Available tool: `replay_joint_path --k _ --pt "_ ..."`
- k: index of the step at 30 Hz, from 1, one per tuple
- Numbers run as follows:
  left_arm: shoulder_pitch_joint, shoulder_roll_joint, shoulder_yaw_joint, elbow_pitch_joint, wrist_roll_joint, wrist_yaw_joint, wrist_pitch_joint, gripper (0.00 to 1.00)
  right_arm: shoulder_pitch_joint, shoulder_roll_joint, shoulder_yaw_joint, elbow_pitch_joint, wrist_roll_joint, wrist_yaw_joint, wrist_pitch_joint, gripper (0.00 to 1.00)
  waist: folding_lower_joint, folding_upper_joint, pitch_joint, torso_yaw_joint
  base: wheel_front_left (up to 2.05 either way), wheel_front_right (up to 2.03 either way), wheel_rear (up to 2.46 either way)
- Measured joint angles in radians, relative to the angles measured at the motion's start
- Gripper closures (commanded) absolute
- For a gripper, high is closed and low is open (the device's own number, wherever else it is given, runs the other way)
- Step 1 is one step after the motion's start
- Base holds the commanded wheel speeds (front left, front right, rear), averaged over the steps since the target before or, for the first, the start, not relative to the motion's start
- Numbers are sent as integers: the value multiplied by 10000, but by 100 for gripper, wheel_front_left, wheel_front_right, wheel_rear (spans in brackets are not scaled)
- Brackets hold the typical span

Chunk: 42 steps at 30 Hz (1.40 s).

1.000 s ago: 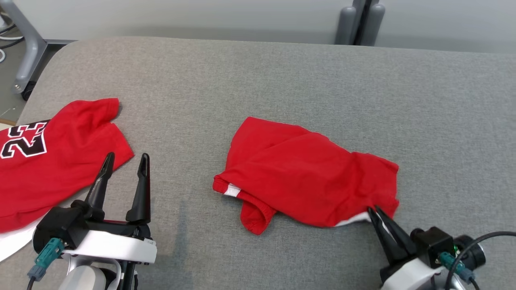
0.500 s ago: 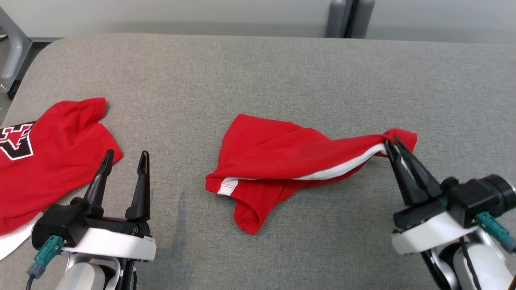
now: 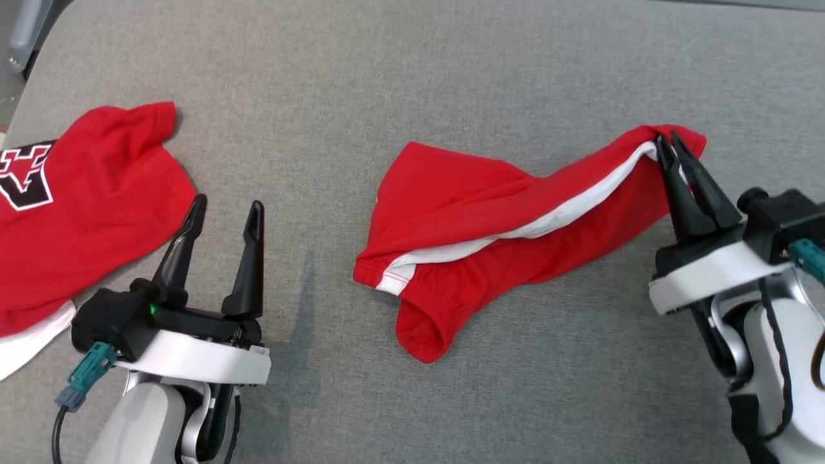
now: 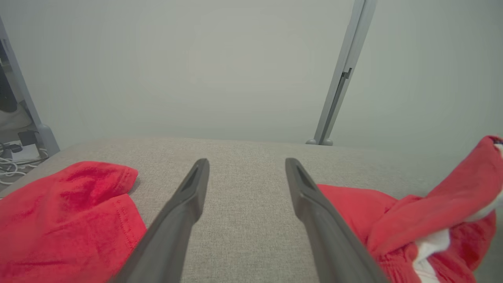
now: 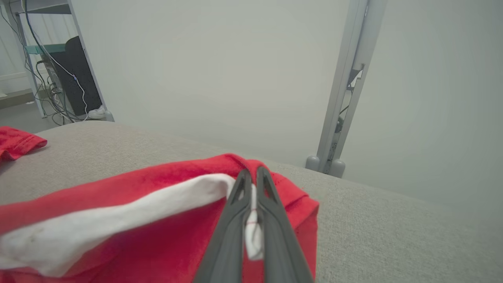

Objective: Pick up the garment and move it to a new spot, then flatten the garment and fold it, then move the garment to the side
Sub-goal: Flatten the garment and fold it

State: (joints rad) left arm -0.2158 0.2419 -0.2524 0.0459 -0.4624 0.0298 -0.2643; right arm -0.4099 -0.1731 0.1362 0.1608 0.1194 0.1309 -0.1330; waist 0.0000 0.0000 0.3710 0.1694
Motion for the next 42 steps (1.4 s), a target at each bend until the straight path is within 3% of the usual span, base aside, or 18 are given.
replay_joint_path --k 11,12,13,14,23,42 --pt "-501 -453 42 326 353 -485 0 0 -1841 -119 504 2949 299 0 -384 100 0 0 712 495 0 0 0" --pt "-545 -495 58 359 408 -535 0 0 -1903 -104 539 3141 326 -2 -477 93 0 0 720 513 0 0 0" --pt "-563 -548 79 385 422 -568 0 0 -1953 -69 577 3296 382 -2 -571 56 0 0 715 514 0 0 0" --pt "-563 -604 98 422 449 -602 0 0 -1964 -38 591 3402 401 0 -663 0 0 0 701 503 0 0 0" --pt "-493 -663 387 642 663 -759 0 0 -1347 180 353 3235 685 -2 -1156 0 0 0 274 168 0 0 0" --pt "909 -499 991 539 556 -462 58 0 2384 940 -1072 -42 558 -2 -1122 0 0 0 -1195 -922 0 0 0"
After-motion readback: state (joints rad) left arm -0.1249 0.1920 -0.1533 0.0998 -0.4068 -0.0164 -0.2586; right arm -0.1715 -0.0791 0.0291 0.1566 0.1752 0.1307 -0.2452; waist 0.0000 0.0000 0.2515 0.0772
